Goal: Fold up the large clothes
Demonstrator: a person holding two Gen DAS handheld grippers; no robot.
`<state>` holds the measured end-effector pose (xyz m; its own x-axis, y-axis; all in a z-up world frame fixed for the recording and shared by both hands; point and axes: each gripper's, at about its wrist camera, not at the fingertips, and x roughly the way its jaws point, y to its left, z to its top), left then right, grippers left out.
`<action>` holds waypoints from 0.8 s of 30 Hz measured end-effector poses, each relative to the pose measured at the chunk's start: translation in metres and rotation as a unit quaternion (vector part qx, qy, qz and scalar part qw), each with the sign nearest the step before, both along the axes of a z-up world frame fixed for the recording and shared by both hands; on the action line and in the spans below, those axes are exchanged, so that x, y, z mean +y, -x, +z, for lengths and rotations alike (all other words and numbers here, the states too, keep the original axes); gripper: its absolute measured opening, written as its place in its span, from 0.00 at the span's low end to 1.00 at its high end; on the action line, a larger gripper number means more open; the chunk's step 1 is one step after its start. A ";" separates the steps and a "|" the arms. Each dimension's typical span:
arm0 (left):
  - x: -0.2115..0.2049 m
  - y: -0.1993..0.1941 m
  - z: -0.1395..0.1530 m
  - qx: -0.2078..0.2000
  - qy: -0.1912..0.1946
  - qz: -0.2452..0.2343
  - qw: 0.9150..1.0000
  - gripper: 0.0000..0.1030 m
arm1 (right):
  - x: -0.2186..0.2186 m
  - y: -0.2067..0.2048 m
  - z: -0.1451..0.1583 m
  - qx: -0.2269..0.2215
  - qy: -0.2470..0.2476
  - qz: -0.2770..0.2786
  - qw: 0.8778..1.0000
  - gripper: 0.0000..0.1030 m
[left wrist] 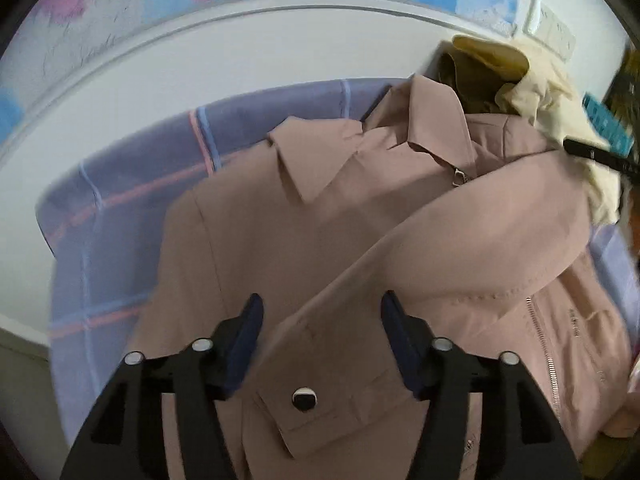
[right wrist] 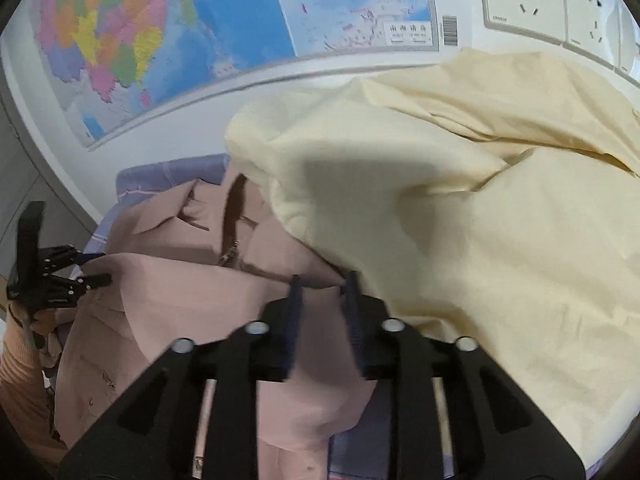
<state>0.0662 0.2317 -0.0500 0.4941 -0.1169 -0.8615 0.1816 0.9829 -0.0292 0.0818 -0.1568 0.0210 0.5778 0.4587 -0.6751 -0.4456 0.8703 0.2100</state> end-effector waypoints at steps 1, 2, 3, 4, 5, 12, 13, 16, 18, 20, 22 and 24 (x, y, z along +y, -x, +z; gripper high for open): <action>0.006 0.006 -0.001 -0.006 0.005 0.003 1.000 0.61 | 0.000 0.010 0.002 -0.015 0.002 0.003 1.000 0.38; 0.010 0.011 -0.003 -0.007 0.012 0.003 1.000 0.63 | 0.001 0.018 0.003 -0.028 0.004 0.010 1.000 0.39; 0.013 0.017 -0.004 -0.007 0.021 0.003 1.000 0.64 | 0.005 0.026 0.006 -0.042 0.008 0.021 0.999 0.39; 0.015 0.023 -0.006 -0.007 0.022 0.006 1.000 0.64 | 0.012 0.035 0.008 -0.059 0.017 0.036 0.997 0.39; 0.016 0.026 -0.010 -0.005 0.017 0.010 1.000 0.64 | 0.017 0.042 0.008 -0.069 0.023 0.055 0.996 0.39; 0.010 0.008 -0.033 0.016 -0.004 0.032 0.999 0.64 | 0.097 0.042 -0.035 -0.027 0.084 0.159 0.983 0.39; 0.010 0.006 -0.031 0.014 -0.006 0.041 0.999 0.64 | 0.108 0.033 -0.047 -0.024 0.111 0.148 0.982 0.38; 0.016 0.021 -0.011 -0.017 -0.009 0.045 0.999 0.64 | 0.114 0.010 -0.067 0.013 0.126 0.118 0.985 0.34; 0.032 0.042 0.008 -0.047 -0.020 0.061 0.997 0.64 | 0.106 0.010 -0.065 0.017 0.109 0.111 0.988 0.34; 0.051 0.061 0.018 -0.062 -0.023 0.081 0.994 0.65 | 0.099 0.013 -0.058 0.014 0.111 0.105 0.988 0.40; 0.076 0.085 0.023 -0.072 -0.034 0.108 0.991 0.73 | 0.092 0.020 -0.049 0.009 0.100 0.109 0.989 0.48; 0.103 0.109 0.018 -0.068 -0.060 0.142 0.986 0.73 | 0.088 0.028 -0.041 0.003 0.092 0.114 0.989 0.52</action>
<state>-0.0427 0.3343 -0.0320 0.6043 0.1411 -0.7842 -0.1075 0.9896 0.0953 0.0533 -0.0684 -0.0199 0.4689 0.4461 -0.7624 -0.6344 0.7706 0.0607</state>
